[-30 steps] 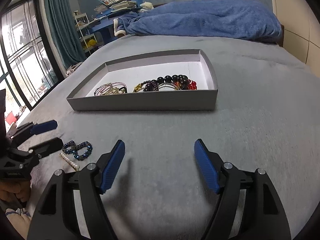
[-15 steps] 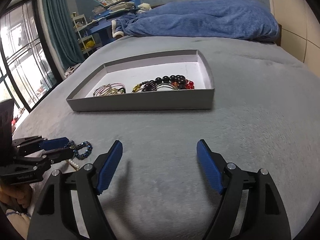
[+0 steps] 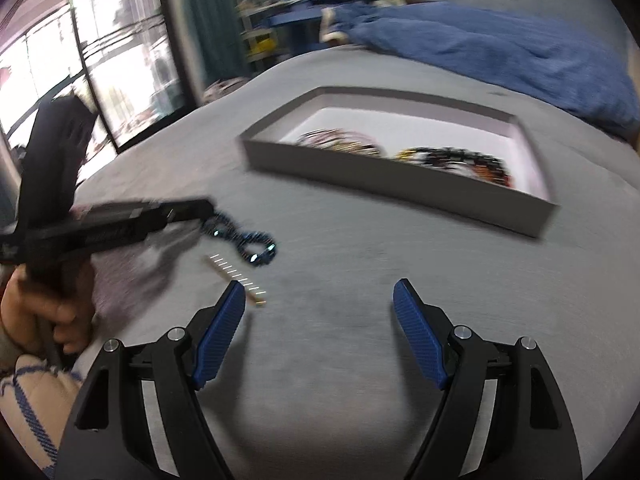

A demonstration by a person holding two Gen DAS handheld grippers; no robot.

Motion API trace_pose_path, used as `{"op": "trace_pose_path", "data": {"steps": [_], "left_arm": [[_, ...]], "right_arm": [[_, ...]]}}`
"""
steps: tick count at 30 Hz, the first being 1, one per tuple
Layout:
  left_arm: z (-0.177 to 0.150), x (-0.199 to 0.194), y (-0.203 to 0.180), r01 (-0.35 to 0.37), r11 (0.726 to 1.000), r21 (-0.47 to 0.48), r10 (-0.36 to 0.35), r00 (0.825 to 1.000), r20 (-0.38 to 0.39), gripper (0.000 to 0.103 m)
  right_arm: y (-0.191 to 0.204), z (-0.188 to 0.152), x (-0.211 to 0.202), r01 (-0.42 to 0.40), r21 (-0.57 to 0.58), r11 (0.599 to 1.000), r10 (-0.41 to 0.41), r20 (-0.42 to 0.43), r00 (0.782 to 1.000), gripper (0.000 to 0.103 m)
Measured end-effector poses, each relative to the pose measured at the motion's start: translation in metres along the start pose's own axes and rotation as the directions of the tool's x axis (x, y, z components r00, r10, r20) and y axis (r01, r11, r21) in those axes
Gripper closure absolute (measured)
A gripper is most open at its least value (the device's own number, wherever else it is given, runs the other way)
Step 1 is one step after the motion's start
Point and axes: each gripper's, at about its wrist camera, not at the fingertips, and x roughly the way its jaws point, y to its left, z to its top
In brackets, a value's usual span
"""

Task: Organize jewelry
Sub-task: 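Withdraw both open grippers from the box toward the blue bracelet and pearl pin, then grasp the blue beaded bracelet with the left gripper while the right gripper grasps the pearl hair pin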

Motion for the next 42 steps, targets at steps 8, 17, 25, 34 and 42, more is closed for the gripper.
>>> {"op": "trace_pose_path", "data": {"steps": [8,17,25,34,42], "left_arm": [[0.001,-0.012,0.018,-0.034,0.995,-0.097,0.04,0.998,0.058,0.095],[0.002,-0.012,0.012,-0.05,0.997,-0.055,0.053,0.997,0.054,0.073],[0.003,-0.003,-0.005,0.013,0.996,0.083,-0.01,1.0,-0.029,0.065],[0.01,0.016,-0.023,0.019,0.937,0.348,0.034,0.989,-0.145,0.065],[0.006,0.027,-0.041,-0.021,0.85,0.527,0.104,0.986,-0.129,0.065]], "right_arm": [[0.03,0.01,0.022,-0.053,-0.115,0.992,0.044,-0.077,0.996,0.042],[0.029,0.009,0.026,-0.066,-0.123,0.99,0.056,-0.084,0.995,0.094],[0.001,0.007,0.015,0.018,0.024,1.0,-0.017,-0.025,1.0,0.094],[-0.017,0.007,0.013,0.013,0.104,0.994,-0.011,-0.021,1.0,0.094],[-0.019,0.006,0.014,-0.003,0.121,0.993,0.007,-0.027,1.0,0.094]]}}
